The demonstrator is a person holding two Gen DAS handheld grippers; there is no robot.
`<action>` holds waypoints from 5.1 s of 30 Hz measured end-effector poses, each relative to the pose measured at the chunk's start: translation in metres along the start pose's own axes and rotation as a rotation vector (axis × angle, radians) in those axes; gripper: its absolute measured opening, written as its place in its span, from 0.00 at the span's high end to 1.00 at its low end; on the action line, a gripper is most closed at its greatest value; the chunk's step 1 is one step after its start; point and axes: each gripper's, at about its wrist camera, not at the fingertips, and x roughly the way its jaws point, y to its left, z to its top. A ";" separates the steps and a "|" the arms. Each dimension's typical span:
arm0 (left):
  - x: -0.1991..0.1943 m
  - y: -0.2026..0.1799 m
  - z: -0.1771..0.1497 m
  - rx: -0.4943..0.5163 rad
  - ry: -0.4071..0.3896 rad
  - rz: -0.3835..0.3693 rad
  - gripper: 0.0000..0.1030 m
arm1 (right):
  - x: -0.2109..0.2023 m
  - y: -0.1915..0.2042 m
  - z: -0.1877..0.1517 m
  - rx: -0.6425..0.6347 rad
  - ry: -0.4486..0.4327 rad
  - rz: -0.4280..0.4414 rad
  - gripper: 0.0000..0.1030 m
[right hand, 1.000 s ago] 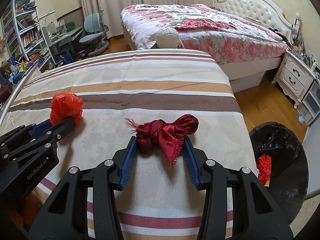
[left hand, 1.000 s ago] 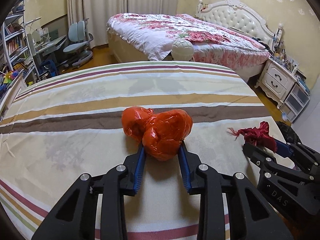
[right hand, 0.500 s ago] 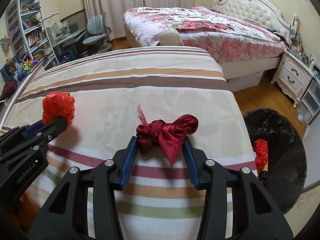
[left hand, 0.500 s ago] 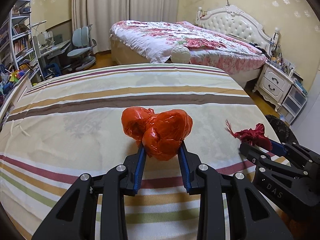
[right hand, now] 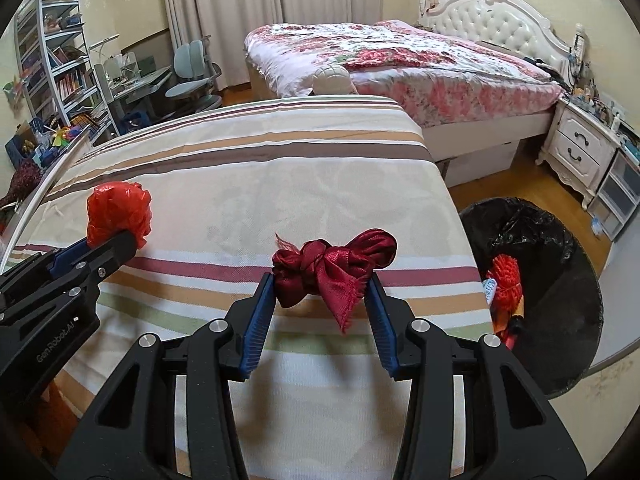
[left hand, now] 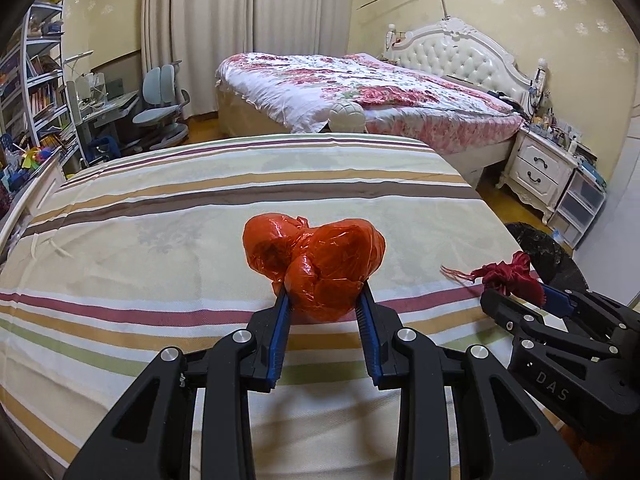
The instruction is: Collect trash
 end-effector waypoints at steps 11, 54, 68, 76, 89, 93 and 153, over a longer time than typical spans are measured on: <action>-0.007 -0.043 0.002 0.065 -0.048 -0.062 0.68 | -0.027 -0.046 -0.009 0.074 -0.047 -0.072 0.57; 0.063 -0.207 0.022 0.288 0.005 -0.224 0.68 | -0.018 -0.197 -0.013 0.291 -0.068 -0.286 0.57; 0.076 -0.225 0.029 0.308 0.019 -0.217 0.68 | -0.009 -0.215 -0.007 0.318 -0.064 -0.304 0.57; 0.077 -0.229 0.030 0.307 0.025 -0.222 0.48 | -0.007 -0.220 -0.010 0.332 -0.069 -0.318 0.44; 0.071 -0.228 0.034 0.320 -0.029 -0.171 0.23 | -0.016 -0.231 -0.013 0.366 -0.073 -0.364 0.30; 0.067 -0.228 0.033 0.336 -0.050 -0.147 0.21 | -0.022 -0.232 -0.013 0.375 -0.087 -0.383 0.22; -0.048 -0.104 0.006 0.136 -0.161 -0.124 0.18 | -0.122 -0.112 -0.040 0.222 -0.213 -0.373 0.09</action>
